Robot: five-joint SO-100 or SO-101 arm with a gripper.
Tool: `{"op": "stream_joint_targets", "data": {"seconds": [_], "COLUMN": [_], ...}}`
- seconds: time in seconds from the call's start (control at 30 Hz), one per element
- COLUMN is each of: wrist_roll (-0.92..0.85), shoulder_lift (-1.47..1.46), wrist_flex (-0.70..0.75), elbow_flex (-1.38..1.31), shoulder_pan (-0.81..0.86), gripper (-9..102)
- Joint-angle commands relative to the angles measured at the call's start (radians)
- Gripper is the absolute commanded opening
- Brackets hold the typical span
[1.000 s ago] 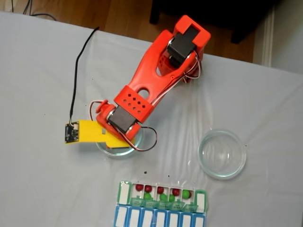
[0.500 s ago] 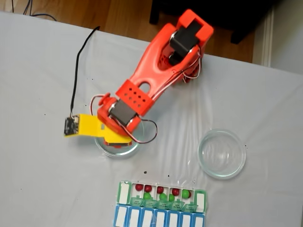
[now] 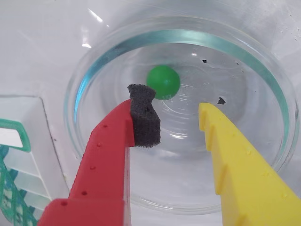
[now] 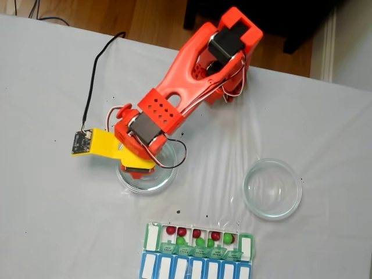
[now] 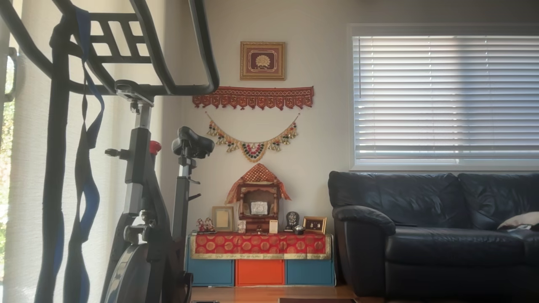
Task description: Sort medicines into box.
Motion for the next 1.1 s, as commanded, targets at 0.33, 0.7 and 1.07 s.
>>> {"op": "stream_joint_targets", "data": {"seconds": [0.33, 0.7, 1.07], "wrist_roll": [-0.011, -0.012, -0.002], "shoulder_lift": [0.087, 0.037, 0.006], "wrist_flex": [-0.041, -0.072, -0.117], "elbow_flex": [0.034, 0.031, 0.043], "shoulder_pan": [0.018, 0.009, -0.003], "gripper": [21, 21, 22]}}
